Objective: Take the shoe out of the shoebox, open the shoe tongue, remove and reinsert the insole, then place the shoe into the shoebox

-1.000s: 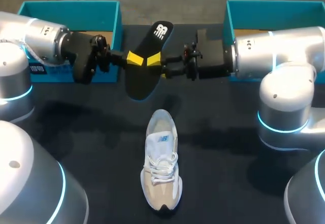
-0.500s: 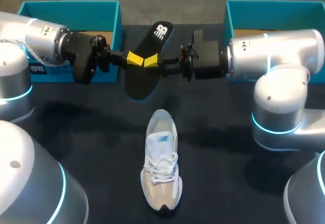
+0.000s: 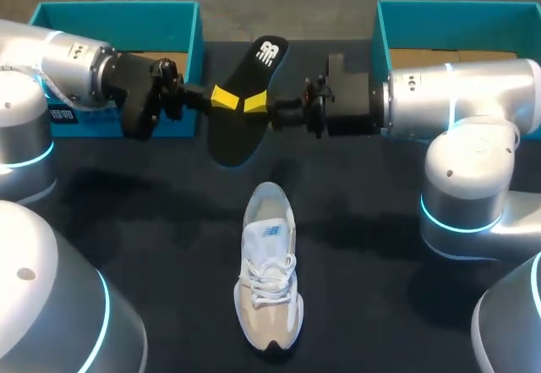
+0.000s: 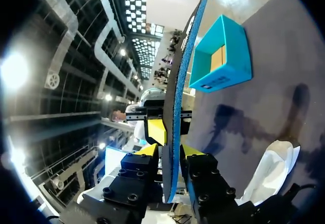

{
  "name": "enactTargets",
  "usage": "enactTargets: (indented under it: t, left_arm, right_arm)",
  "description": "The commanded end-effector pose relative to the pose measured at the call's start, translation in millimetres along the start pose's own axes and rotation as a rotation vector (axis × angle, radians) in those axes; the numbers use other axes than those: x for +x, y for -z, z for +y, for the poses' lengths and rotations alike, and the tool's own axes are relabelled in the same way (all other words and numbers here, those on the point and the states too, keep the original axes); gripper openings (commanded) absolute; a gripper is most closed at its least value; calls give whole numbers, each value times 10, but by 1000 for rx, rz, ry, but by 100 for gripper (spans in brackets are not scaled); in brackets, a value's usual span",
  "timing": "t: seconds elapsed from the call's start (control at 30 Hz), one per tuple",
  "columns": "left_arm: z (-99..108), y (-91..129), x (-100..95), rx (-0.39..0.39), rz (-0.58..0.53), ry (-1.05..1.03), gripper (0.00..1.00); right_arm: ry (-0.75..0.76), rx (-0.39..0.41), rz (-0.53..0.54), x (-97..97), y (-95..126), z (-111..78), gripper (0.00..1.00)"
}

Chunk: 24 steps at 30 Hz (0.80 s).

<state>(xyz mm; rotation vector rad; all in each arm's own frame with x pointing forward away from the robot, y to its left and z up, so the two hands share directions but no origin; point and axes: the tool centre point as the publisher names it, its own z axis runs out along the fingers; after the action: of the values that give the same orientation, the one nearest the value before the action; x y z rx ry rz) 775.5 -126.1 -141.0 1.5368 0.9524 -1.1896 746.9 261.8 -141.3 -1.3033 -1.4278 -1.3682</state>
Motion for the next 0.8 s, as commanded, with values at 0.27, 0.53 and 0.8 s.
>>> enactTargets:
  t: [0.27, 0.53, 0.8]
  left_arm:
    - [-3, -11, 3, -3, -1, -2, 0]
    - [-43, 12, -63, 13, 19, -51, 100]
    - [-134, 192, -73, 31, 86, -96, 100]
  right_arm:
    - [-2, 0, -5, 2, -49, 21, 0]
    - [3, -10, -4, -4, -23, 21, 0]
    - [33, -26, -2, -138, 25, -23, 0]
